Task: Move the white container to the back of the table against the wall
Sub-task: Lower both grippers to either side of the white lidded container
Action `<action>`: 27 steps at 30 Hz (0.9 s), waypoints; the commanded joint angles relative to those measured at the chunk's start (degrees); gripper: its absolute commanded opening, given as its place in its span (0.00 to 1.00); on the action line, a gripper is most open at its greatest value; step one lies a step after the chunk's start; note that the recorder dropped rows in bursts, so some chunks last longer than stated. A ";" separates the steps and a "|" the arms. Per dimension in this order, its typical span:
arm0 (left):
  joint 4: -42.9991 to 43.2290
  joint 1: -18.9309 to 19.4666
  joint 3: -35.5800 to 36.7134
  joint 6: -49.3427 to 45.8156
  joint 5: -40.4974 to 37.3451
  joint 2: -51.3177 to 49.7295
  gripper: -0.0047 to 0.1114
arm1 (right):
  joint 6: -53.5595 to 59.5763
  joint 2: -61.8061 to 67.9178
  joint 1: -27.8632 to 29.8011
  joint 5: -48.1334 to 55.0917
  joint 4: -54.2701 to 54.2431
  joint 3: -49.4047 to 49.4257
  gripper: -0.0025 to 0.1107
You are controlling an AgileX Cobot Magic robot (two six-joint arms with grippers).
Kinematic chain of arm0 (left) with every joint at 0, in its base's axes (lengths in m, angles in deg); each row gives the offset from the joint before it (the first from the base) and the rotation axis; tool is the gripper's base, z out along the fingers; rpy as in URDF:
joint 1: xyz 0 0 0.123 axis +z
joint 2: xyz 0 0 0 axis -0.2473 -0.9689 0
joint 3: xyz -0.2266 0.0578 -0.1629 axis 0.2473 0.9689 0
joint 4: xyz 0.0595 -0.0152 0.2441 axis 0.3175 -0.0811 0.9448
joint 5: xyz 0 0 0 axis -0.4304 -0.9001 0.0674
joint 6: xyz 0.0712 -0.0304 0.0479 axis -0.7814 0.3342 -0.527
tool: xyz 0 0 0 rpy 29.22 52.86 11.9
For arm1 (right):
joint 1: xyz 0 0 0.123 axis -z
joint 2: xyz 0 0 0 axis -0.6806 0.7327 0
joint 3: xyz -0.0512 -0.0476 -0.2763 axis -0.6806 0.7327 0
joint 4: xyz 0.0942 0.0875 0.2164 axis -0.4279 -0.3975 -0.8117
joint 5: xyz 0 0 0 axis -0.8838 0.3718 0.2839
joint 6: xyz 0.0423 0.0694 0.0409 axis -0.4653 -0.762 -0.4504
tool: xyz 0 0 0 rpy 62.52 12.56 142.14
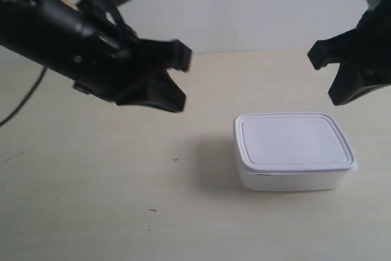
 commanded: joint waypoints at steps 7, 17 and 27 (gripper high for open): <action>-0.88 -11.46 -0.51 5.19 2.43 -7.52 0.04 | 11.12 -1.27 8.78 -7.18 -10.49 19.06 0.02; -5.49 -18.11 -0.51 5.32 9.08 -15.39 0.04 | 10.59 -1.37 9.07 -20.18 -11.28 32.25 0.02; -13.58 -18.73 -0.51 -0.73 15.56 -22.79 0.04 | 11.88 1.48 15.17 -24.21 -11.31 33.02 0.02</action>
